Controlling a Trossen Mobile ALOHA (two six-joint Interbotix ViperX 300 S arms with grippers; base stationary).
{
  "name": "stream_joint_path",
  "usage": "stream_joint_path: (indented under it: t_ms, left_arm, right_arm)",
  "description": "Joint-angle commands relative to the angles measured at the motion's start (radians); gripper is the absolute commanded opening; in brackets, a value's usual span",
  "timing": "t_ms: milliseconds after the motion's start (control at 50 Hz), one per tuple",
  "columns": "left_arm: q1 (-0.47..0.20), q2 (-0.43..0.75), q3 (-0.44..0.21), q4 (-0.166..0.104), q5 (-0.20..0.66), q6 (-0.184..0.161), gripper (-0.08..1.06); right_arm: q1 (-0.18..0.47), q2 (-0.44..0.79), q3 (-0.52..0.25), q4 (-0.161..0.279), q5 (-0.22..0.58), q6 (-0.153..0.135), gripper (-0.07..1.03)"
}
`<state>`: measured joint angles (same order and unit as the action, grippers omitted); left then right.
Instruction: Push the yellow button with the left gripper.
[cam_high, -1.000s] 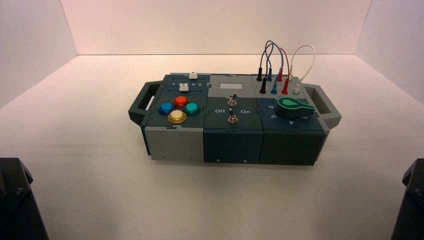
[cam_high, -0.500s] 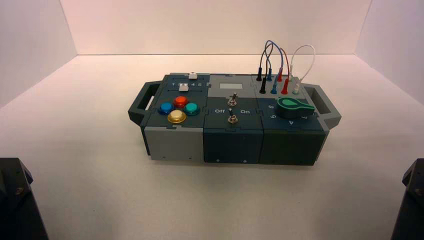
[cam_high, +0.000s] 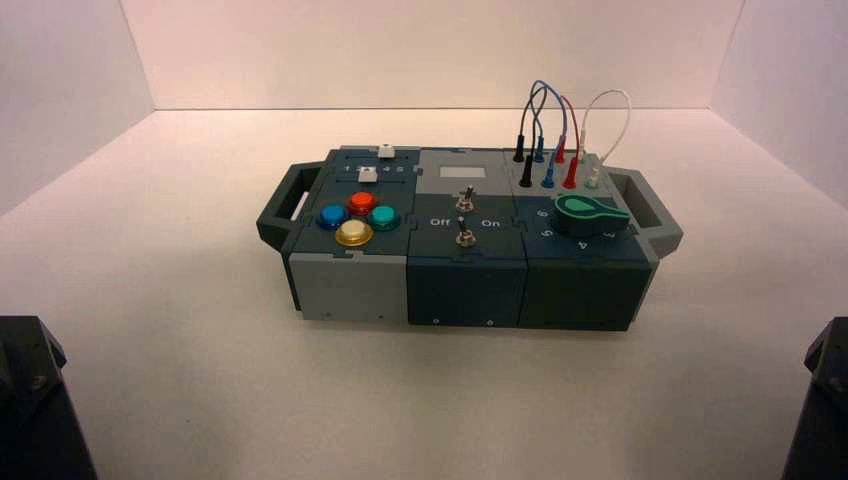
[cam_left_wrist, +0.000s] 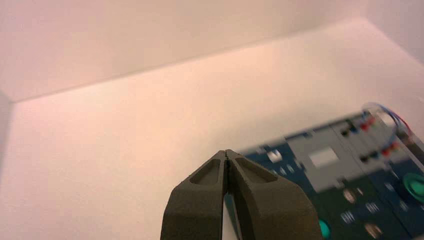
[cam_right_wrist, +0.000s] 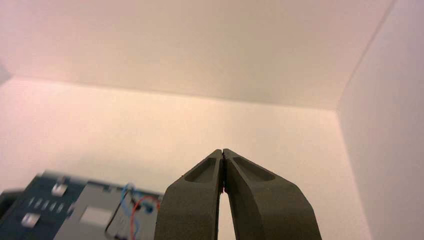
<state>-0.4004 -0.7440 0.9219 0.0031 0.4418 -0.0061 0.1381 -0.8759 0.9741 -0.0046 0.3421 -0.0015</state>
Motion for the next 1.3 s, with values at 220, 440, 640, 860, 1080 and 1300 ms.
stream_joint_path:
  t_ms: [220, 440, 640, 860, 1080, 1300]
  left_arm:
    - [-0.095, 0.067, -0.109, -0.006, 0.206, -0.028, -0.03]
    - [-0.16, 0.135, -0.135, -0.023, 0.322, -0.071, -0.03]
    - [-0.245, 0.23, -0.146, -0.051, 0.347, -0.095, -0.03]
    - [-0.35, 0.325, -0.147, -0.06, 0.365, -0.176, -0.03]
    - [-0.413, 0.403, -0.138, -0.06, 0.367, -0.227, -0.03]
    - [-0.44, 0.5, -0.126, -0.06, 0.324, -0.244, -0.03]
  right_arm:
    - [0.127, 0.1, -0.08, 0.003, 0.118, -0.003, -0.02]
    - [0.233, 0.114, -0.077, 0.011, 0.176, -0.003, -0.02]
    - [0.319, 0.135, -0.063, 0.032, 0.181, -0.003, -0.02]
    - [0.379, 0.183, -0.055, 0.037, 0.199, -0.005, -0.02]
    - [0.423, 0.215, -0.058, 0.037, 0.21, -0.008, -0.02]
    - [0.423, 0.216, -0.057, 0.037, 0.21, -0.011, -0.02]
